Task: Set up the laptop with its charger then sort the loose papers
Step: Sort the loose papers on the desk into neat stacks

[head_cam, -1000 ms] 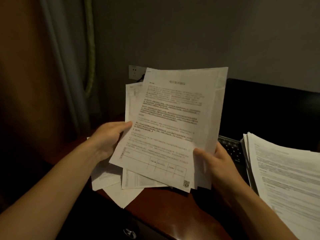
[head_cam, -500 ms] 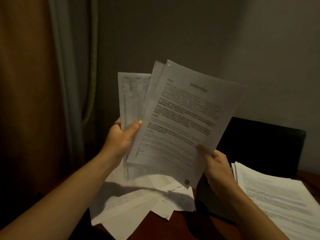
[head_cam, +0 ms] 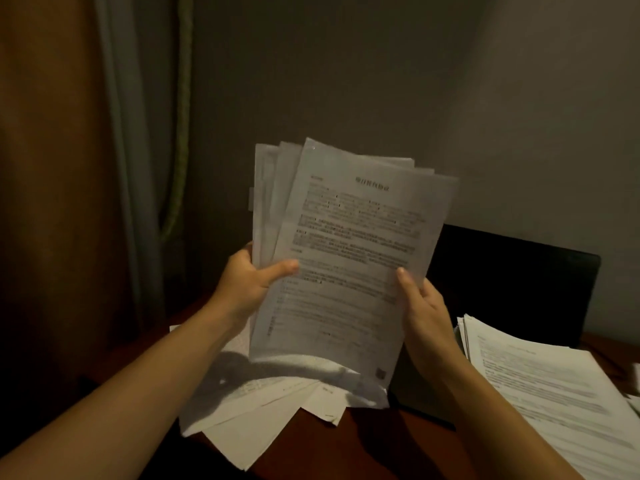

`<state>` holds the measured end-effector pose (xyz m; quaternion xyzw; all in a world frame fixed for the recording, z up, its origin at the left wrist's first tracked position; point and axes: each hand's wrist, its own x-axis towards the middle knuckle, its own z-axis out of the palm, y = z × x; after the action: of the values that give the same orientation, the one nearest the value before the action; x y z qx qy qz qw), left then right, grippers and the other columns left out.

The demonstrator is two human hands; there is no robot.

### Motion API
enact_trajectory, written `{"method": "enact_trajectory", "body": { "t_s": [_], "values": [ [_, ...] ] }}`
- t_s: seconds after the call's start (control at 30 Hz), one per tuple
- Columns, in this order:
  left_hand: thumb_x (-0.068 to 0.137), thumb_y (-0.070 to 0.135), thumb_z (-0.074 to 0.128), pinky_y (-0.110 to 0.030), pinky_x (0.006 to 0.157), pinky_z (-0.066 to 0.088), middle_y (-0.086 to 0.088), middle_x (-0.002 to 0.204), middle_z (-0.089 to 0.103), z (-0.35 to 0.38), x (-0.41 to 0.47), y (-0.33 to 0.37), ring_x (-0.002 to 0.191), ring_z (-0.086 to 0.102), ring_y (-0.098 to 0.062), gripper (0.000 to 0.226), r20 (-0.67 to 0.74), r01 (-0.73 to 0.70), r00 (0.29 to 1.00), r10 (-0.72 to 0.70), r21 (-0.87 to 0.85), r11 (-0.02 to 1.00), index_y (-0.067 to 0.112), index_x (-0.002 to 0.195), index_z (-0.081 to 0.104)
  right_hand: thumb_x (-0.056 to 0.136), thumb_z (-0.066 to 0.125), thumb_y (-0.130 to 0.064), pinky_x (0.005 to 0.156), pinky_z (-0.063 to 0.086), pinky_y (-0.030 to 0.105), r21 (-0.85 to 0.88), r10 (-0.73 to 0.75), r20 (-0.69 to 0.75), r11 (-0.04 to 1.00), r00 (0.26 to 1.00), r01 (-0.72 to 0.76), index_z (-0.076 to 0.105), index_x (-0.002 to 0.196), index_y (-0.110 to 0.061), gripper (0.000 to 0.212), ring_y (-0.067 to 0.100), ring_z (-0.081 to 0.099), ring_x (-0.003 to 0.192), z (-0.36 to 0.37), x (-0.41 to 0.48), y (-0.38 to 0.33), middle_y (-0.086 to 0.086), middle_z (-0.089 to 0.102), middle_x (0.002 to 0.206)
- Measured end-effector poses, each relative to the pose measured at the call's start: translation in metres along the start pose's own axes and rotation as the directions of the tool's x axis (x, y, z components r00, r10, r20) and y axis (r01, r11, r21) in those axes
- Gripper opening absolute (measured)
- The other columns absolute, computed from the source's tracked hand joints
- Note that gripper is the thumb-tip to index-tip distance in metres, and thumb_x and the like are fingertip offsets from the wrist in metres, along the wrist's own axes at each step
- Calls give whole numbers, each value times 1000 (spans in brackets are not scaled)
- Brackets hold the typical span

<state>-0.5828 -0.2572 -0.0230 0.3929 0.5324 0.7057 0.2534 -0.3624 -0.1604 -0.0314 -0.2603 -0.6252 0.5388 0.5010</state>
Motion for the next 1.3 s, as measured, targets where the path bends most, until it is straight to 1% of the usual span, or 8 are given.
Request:
{"method": "enact_trajectory", "body": {
  "t_s": [0.23,0.4,0.5,0.6,0.77,0.97,1.1,1.3],
  "values": [
    [82,19,79,-29,73,61,6,95,77,5,-16,-30,87,73,-8,18,107,40,992,-60,184,982,17,99,75,92,69,-21,82,62,45,-126,-27,25,992,999,29,62,119,-16,28,21,73,100,4,-14,24,3,71,114],
    [84,19,77,-23,65,59,9,89,77,4,-6,-13,82,74,-7,10,111,-5,994,-18,204,979,20,93,73,94,67,-18,72,62,32,-139,-92,44,986,995,98,61,113,-19,21,14,73,95,0,-5,5,-2,73,107],
    [82,23,80,-16,60,55,10,89,77,2,-11,-24,82,72,-4,13,143,6,988,-50,293,956,24,93,74,93,68,-16,80,63,40,-170,-21,89,985,996,36,64,116,-17,23,15,73,98,-4,-10,15,-3,74,109],
    [81,25,80,-23,70,59,8,94,76,5,-16,-39,88,71,-6,17,140,34,986,-85,329,944,25,97,74,96,65,-16,83,62,41,-209,53,121,978,991,-27,66,117,-19,21,13,72,100,-8,-17,27,-8,75,109],
    [83,16,77,-35,83,61,6,101,78,17,-21,-29,93,74,-12,24,259,72,957,-131,223,972,18,106,74,93,68,-16,66,59,21,-232,55,166,973,985,-15,66,111,-20,19,11,74,94,-31,-19,9,-12,76,102],
    [94,13,64,-28,74,61,-6,110,76,67,-43,-28,101,73,-23,26,414,174,895,-169,26,984,8,119,69,87,69,-21,83,60,47,-196,168,167,971,972,-134,66,122,-15,36,29,74,99,-82,-41,-5,5,75,112],
    [96,11,61,-33,69,62,-10,106,76,113,-62,-33,96,74,-27,20,511,301,827,-235,-48,953,8,114,70,92,63,-10,90,59,48,-137,244,96,963,965,-230,63,126,-13,34,29,72,106,-128,-64,-12,7,74,117],
    [94,7,66,-41,83,61,-9,112,75,187,-75,-51,97,74,-25,24,534,313,791,-300,67,947,8,117,70,93,65,-7,70,63,41,-180,321,-125,923,939,-339,66,116,-19,25,27,76,89,-197,-89,-20,4,78,102]
  ]
}}
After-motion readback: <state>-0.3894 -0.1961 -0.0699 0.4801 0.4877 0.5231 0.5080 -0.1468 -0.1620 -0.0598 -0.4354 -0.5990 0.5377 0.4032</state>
